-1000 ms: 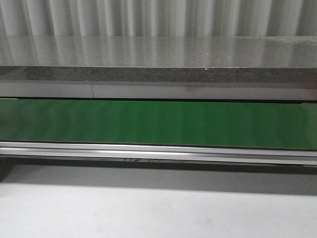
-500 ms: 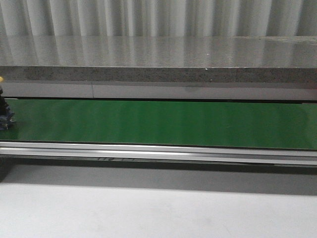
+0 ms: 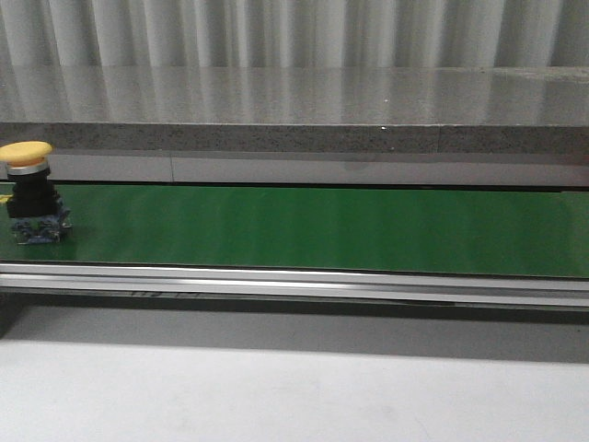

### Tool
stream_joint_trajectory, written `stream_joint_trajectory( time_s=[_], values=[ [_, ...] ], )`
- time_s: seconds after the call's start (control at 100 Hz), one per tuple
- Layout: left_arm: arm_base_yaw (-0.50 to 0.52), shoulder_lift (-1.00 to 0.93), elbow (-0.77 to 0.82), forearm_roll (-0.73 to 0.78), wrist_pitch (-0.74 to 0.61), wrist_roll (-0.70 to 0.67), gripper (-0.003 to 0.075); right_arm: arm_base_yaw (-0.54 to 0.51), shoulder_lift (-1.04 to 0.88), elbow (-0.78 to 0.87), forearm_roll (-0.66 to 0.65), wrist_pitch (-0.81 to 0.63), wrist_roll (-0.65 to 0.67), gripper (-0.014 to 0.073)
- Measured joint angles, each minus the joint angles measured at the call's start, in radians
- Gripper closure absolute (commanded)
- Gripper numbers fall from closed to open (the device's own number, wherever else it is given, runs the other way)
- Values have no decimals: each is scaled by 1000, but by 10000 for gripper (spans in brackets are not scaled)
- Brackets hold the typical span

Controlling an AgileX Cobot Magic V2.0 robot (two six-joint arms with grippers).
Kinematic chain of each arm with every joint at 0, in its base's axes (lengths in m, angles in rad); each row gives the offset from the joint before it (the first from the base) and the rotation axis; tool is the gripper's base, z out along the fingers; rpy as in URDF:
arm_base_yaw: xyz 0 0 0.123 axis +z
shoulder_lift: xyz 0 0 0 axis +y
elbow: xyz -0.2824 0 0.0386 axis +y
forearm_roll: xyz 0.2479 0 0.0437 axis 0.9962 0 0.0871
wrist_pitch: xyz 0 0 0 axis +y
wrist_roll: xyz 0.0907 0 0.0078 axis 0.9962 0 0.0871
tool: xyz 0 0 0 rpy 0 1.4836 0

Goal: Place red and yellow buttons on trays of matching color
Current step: 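Move the left gripper to a red push button and grasp it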

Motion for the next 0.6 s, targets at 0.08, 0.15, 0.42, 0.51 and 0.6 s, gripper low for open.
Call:
stream_joint_trajectory(
  time_s=[0.08, 0.15, 0.42, 0.51, 0.6],
  values=[
    [0, 11, -4, 0, -36, 0, 155, 0, 0, 0, 0, 0, 0, 659],
    [0, 15, -4, 2, -70, 0, 155, 0, 0, 0, 0, 0, 0, 659],
    [0, 17, -6, 2, -152, 0, 252, 0, 0, 0, 0, 0, 0, 659],
    [0, 17, -6, 5, -152, 0, 368, 0, 0, 0, 0, 0, 0, 659],
    [0, 17, -6, 7, -152, 0, 481, 0, 0, 0, 0, 0, 0, 659]
  ],
)
